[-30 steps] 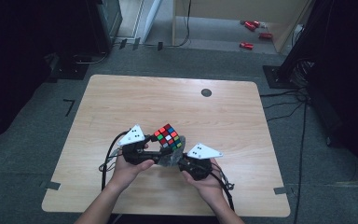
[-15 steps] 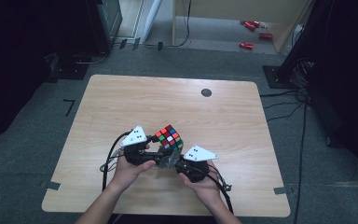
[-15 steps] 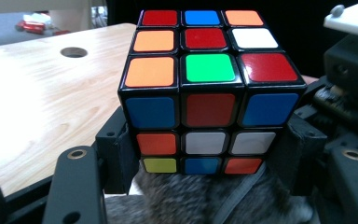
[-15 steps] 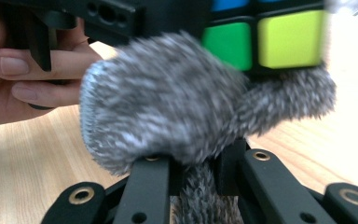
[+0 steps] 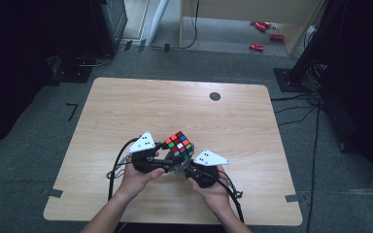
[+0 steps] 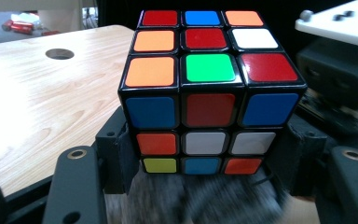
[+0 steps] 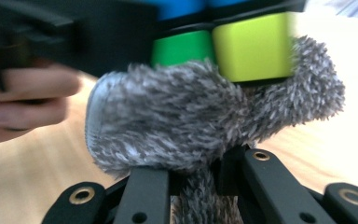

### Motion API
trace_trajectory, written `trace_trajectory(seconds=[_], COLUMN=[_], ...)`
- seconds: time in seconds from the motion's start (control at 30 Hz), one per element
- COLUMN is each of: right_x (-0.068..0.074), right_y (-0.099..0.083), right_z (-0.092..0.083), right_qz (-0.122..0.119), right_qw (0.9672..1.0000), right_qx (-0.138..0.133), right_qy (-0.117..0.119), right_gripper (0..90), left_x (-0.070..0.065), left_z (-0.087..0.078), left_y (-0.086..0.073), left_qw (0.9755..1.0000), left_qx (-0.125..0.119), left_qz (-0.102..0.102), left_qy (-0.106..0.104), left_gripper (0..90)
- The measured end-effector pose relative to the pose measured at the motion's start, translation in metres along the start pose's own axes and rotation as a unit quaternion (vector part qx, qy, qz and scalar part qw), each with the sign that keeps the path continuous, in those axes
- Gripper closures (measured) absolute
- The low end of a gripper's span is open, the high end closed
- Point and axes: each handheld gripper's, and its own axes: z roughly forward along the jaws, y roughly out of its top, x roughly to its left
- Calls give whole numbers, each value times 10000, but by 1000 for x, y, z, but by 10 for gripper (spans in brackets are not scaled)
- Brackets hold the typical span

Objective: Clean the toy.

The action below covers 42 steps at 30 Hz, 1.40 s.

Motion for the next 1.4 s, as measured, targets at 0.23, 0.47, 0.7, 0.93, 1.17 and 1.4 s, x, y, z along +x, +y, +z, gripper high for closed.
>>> trace_trajectory(seconds=[0.23,0.47,0.7,0.93,1.17,1.4], right_x=[-3,-38,-65,-81,-91,-97], right_y=[3,13,10,-9,-20,-14], right_z=[-6,-32,-44,-32,-25,-33], right_qz=[-71,57,-302,-290,79,404], right_qw=[10000,9961,9860,9829,9849,9809], right_qx=[-24,-431,-238,219,447,464], right_qy=[7,-770,-1621,-1805,-1672,-1844], right_gripper=[785,782,774,751,679,355], left_x=[10,18,17,18,19,21], left_z=[-10,-15,-13,-14,-13,-9], left_y=[1,0,-1,-1,-3,-7], left_qw=[9998,9994,9994,9994,9991,9979], left_qx=[-54,-31,9,16,122,298], left_qz=[-32,-83,-53,-77,7,64], left_qy=[184,342,333,323,417,569], left_gripper=[351,351,351,351,351,351])
